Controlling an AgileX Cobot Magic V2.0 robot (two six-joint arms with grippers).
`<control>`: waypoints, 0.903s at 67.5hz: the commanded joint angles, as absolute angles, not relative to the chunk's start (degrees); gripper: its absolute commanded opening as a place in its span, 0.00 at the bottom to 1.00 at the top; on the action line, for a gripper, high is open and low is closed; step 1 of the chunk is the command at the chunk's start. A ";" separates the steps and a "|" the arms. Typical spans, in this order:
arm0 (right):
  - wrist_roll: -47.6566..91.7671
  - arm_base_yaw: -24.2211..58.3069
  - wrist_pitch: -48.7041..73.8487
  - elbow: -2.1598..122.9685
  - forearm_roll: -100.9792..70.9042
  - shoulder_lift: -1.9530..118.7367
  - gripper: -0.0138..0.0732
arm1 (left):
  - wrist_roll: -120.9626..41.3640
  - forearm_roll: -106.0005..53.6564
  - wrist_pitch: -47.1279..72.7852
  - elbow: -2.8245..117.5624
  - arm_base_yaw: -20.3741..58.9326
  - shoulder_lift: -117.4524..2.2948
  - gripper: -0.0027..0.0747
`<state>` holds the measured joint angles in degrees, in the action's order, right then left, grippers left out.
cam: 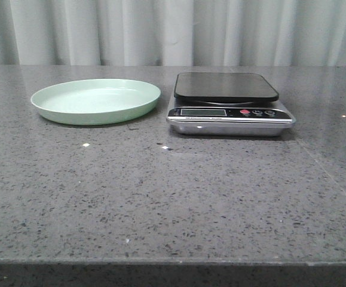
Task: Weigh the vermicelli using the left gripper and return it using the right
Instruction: 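Lift the vermicelli with the right gripper and carry it over the plate, then open the right gripper to release the vermicelli onto the plate, withdraw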
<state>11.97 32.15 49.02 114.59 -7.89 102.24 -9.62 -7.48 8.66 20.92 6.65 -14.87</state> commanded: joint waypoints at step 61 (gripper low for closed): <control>12.23 37.10 47.81 123.43 -8.82 117.61 0.35 | -8.96 -8.04 3.94 22.43 6.55 -15.40 0.21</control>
